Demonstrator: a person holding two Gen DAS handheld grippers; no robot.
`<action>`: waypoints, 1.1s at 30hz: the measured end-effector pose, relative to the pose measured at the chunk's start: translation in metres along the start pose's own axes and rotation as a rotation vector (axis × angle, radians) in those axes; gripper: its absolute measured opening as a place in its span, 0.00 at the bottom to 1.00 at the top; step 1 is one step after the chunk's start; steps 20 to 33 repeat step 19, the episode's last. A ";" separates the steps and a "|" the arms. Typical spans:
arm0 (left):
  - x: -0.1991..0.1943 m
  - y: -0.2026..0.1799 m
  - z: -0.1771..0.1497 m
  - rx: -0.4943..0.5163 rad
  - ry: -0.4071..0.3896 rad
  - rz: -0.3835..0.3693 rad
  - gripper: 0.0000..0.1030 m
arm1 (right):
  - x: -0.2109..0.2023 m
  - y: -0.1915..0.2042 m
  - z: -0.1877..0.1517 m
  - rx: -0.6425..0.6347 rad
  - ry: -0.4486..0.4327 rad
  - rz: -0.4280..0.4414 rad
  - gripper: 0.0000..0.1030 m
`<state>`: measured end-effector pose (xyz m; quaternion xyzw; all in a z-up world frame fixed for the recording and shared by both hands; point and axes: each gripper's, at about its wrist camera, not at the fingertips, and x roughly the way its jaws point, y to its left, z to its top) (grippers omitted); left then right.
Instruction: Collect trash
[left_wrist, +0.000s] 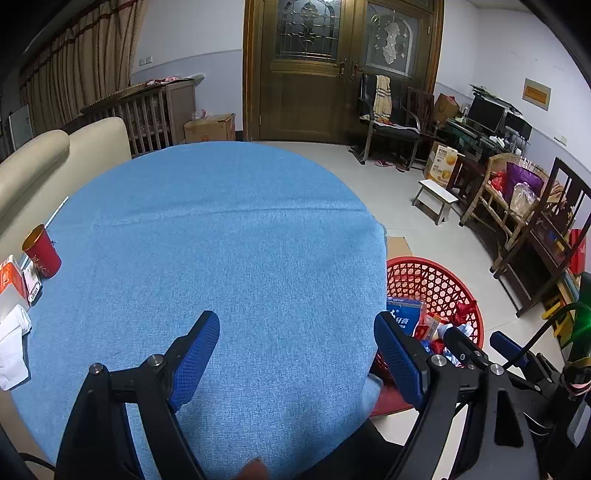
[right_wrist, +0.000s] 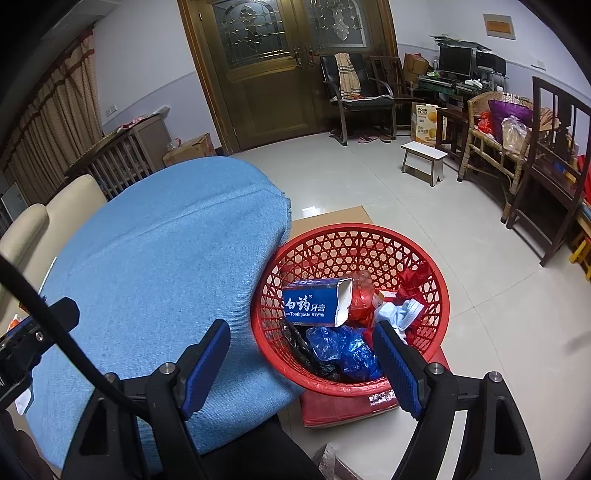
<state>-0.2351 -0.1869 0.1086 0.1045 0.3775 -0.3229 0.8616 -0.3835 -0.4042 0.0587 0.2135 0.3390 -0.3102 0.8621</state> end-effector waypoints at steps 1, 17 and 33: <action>0.000 0.000 0.000 0.002 0.000 0.001 0.83 | 0.000 0.000 0.000 0.000 0.000 0.000 0.80; -0.002 -0.003 -0.002 0.028 -0.015 -0.023 0.83 | -0.003 0.001 0.002 0.000 -0.003 -0.007 0.80; -0.001 -0.003 -0.002 0.033 -0.015 -0.023 0.83 | -0.003 0.001 0.002 -0.001 -0.004 -0.007 0.80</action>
